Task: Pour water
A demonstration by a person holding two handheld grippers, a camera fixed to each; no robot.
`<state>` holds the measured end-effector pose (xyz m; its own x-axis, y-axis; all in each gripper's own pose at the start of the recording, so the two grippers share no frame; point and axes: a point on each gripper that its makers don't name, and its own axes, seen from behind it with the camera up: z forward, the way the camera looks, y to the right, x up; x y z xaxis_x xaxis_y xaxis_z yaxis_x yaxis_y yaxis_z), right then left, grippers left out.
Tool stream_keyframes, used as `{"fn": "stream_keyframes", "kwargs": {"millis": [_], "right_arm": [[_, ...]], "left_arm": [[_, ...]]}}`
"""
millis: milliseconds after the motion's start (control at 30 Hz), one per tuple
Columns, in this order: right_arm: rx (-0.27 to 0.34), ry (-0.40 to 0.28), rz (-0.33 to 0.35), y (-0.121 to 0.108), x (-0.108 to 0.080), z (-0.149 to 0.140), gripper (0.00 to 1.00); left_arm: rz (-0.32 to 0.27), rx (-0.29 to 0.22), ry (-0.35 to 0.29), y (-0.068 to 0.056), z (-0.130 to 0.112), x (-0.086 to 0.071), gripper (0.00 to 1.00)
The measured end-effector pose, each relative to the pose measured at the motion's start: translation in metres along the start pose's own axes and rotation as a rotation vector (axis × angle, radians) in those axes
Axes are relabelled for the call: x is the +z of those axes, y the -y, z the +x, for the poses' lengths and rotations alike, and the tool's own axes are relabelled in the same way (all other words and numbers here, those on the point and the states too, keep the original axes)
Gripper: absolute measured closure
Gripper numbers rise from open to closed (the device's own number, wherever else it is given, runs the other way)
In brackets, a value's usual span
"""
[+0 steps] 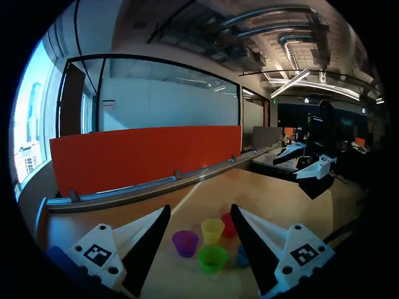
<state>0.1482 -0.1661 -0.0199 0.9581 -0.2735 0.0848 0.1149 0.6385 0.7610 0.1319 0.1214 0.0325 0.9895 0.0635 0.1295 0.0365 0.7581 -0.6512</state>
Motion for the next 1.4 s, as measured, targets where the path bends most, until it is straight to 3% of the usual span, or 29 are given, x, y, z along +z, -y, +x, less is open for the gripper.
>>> {"fn": "stream_keyframes", "kwargs": {"millis": [567,800,1400], "right_arm": [[-0.081,0.106,0.119,0.020,0.023,-0.029,0.00],[-0.065,0.152,0.171,0.029,0.032,-0.045,0.00],[-0.103,0.237,0.244,0.047,0.060,-0.096,0.00]], "left_arm": [[-0.101,0.053,0.111,-0.012,-0.039,0.022,0.11],[-0.135,0.070,0.159,-0.018,-0.056,0.032,0.11],[-0.188,0.085,0.262,-0.026,-0.111,0.056,0.11]]}}
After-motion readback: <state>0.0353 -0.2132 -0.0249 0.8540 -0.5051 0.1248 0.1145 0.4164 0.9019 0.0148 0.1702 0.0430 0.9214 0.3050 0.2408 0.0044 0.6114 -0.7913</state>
